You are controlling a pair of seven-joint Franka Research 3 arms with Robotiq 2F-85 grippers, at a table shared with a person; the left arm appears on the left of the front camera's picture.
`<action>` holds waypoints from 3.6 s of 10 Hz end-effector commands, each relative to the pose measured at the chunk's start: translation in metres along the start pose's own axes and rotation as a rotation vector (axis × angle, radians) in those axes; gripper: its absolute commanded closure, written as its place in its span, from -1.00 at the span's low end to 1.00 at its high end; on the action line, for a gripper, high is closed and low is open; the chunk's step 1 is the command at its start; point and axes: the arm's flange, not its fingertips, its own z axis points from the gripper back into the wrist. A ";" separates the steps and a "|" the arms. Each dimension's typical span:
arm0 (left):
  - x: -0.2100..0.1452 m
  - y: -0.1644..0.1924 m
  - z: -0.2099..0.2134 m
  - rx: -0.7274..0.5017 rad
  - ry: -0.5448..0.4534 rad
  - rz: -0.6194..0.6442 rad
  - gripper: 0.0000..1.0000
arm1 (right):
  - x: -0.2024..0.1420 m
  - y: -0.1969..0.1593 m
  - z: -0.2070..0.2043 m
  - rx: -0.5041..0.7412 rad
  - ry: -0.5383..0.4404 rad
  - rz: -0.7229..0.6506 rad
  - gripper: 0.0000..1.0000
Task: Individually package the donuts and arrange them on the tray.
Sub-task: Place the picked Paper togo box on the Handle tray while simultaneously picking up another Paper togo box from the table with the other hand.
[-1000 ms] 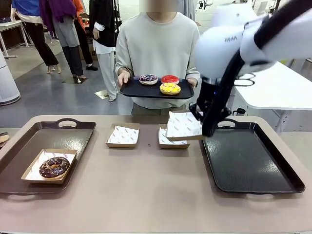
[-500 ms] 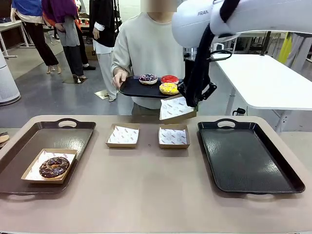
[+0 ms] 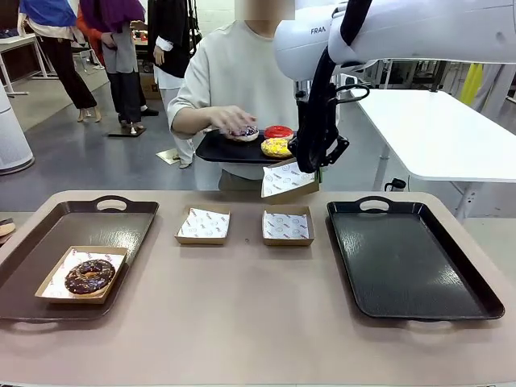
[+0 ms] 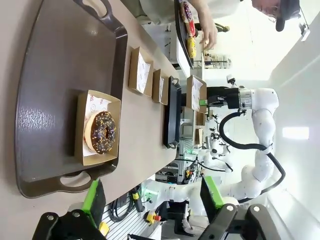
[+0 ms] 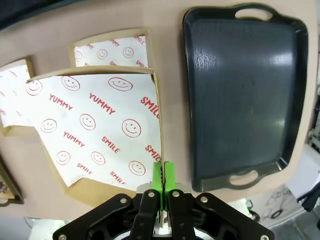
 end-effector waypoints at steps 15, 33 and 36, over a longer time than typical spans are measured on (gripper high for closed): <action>-0.003 -0.003 0.000 -0.005 -0.014 -0.014 -1.00 | -0.009 -0.003 0.004 0.002 -0.012 0.003 1.00; 0.035 -0.088 -0.055 0.290 0.139 -0.132 -1.00 | -0.050 -0.084 0.032 0.103 -0.045 0.085 0.96; 0.063 -0.167 -0.115 0.467 0.195 -0.206 -1.00 | -0.081 -0.161 0.003 0.164 -0.029 0.021 0.96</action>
